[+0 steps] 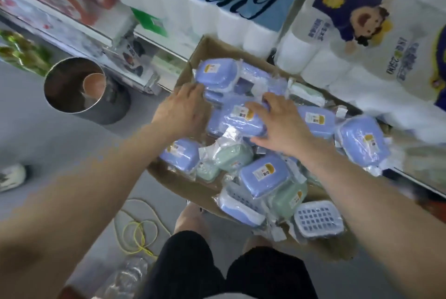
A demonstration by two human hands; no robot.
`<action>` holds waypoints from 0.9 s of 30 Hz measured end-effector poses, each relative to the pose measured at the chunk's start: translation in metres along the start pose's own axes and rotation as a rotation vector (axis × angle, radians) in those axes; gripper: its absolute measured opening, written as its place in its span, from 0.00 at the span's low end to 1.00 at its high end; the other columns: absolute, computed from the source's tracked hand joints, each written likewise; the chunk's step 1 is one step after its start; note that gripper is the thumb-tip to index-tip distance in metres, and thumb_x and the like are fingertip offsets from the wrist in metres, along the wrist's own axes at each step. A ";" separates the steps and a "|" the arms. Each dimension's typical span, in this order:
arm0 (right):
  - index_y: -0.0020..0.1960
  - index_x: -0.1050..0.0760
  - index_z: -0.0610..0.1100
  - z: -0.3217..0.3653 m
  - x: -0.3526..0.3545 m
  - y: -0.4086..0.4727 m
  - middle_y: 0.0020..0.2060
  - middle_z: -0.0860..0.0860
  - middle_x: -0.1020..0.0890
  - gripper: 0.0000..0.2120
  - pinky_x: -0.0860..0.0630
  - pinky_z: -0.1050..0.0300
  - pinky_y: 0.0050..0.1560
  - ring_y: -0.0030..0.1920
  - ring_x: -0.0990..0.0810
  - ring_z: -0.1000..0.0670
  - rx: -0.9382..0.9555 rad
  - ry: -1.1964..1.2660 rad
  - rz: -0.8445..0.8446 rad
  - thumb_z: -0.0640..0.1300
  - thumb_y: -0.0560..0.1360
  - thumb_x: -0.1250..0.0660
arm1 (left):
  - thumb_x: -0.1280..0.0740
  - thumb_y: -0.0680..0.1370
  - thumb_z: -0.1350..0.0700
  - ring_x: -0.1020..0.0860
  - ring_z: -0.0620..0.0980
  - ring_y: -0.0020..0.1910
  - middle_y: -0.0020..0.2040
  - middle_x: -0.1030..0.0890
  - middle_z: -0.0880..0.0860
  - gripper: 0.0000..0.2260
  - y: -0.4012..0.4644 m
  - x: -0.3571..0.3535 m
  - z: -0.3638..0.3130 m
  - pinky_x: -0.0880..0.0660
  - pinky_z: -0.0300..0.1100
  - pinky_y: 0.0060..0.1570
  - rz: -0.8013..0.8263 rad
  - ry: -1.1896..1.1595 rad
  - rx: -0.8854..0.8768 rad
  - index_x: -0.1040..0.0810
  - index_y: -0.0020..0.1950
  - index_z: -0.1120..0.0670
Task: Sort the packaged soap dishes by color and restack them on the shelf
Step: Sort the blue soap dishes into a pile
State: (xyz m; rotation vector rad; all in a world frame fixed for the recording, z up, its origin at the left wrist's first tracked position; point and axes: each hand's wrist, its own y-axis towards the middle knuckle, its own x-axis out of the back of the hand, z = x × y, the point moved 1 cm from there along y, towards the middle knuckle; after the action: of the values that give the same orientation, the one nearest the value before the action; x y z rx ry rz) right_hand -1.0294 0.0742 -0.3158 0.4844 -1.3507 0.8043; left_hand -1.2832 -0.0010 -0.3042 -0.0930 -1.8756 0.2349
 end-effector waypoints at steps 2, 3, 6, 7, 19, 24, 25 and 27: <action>0.70 0.33 0.49 0.007 -0.005 -0.013 0.58 0.42 0.29 0.40 0.27 0.45 0.53 0.53 0.27 0.39 -0.071 0.053 -0.024 0.53 0.60 0.24 | 0.34 0.75 0.58 0.36 0.61 0.70 0.73 0.36 0.60 0.30 0.040 -0.004 0.018 0.36 0.53 0.66 0.024 0.019 -0.050 0.40 0.76 0.58; 0.70 0.34 0.50 0.010 -0.006 -0.019 0.59 0.42 0.30 0.41 0.27 0.45 0.54 0.54 0.27 0.40 -0.125 0.082 -0.030 0.50 0.60 0.24 | 0.32 0.75 0.58 0.37 0.61 0.71 0.74 0.37 0.60 0.33 0.059 -0.007 0.024 0.37 0.53 0.68 0.042 0.028 -0.076 0.41 0.77 0.57; 0.71 0.34 0.50 0.017 -0.005 -0.030 0.61 0.43 0.31 0.40 0.28 0.46 0.56 0.57 0.27 0.40 -0.252 0.143 -0.038 0.49 0.62 0.25 | 0.25 0.69 0.57 0.38 0.61 0.73 0.75 0.39 0.59 0.42 0.110 -0.024 0.030 0.40 0.50 0.71 0.128 0.042 -0.165 0.44 0.77 0.58; 0.71 0.34 0.50 0.018 -0.003 -0.031 0.61 0.43 0.32 0.39 0.27 0.45 0.57 0.58 0.27 0.40 -0.270 0.160 -0.036 0.50 0.63 0.25 | 0.24 0.68 0.57 0.38 0.61 0.73 0.74 0.38 0.60 0.43 0.122 -0.029 0.029 0.42 0.49 0.72 0.155 0.046 -0.195 0.44 0.77 0.59; 0.72 0.32 0.43 -0.002 0.038 0.028 0.57 0.40 0.29 0.36 0.25 0.53 0.55 0.54 0.25 0.43 -0.443 0.315 -0.398 0.59 0.70 0.30 | 0.24 0.66 0.41 0.26 0.63 0.58 0.62 0.32 0.59 0.40 0.079 -0.038 0.039 0.28 0.53 0.60 0.370 -0.008 -0.235 0.36 0.71 0.54; 0.73 0.33 0.49 -0.030 0.016 0.071 0.58 0.39 0.31 0.36 0.26 0.45 0.57 0.56 0.27 0.36 -0.470 0.181 0.005 0.54 0.68 0.28 | 0.32 0.67 0.29 0.30 0.56 0.64 0.66 0.29 0.55 0.43 0.078 -0.029 0.042 0.35 0.45 0.64 0.530 0.292 -0.341 0.36 0.74 0.52; 0.73 0.34 0.51 -0.029 0.009 0.069 0.57 0.39 0.31 0.36 0.26 0.45 0.57 0.57 0.28 0.36 -0.475 0.181 0.058 0.53 0.67 0.27 | 0.36 0.68 0.27 0.30 0.57 0.63 0.65 0.28 0.56 0.42 0.082 -0.026 0.042 0.36 0.45 0.64 0.496 0.261 -0.350 0.34 0.73 0.53; 0.72 0.33 0.53 -0.025 -0.001 0.057 0.55 0.40 0.31 0.37 0.25 0.46 0.55 0.54 0.28 0.37 -0.492 0.210 0.052 0.53 0.64 0.28 | 0.48 0.69 0.23 0.26 0.60 0.58 0.59 0.24 0.60 0.44 0.098 -0.020 0.041 0.33 0.48 0.61 0.335 0.109 -0.350 0.27 0.67 0.57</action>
State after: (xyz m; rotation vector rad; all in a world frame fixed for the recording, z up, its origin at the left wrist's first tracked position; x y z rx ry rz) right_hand -1.0556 0.1294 -0.3293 -0.0219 -1.3099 0.5203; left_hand -1.3211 0.0861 -0.3554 -0.6494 -1.7689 0.1237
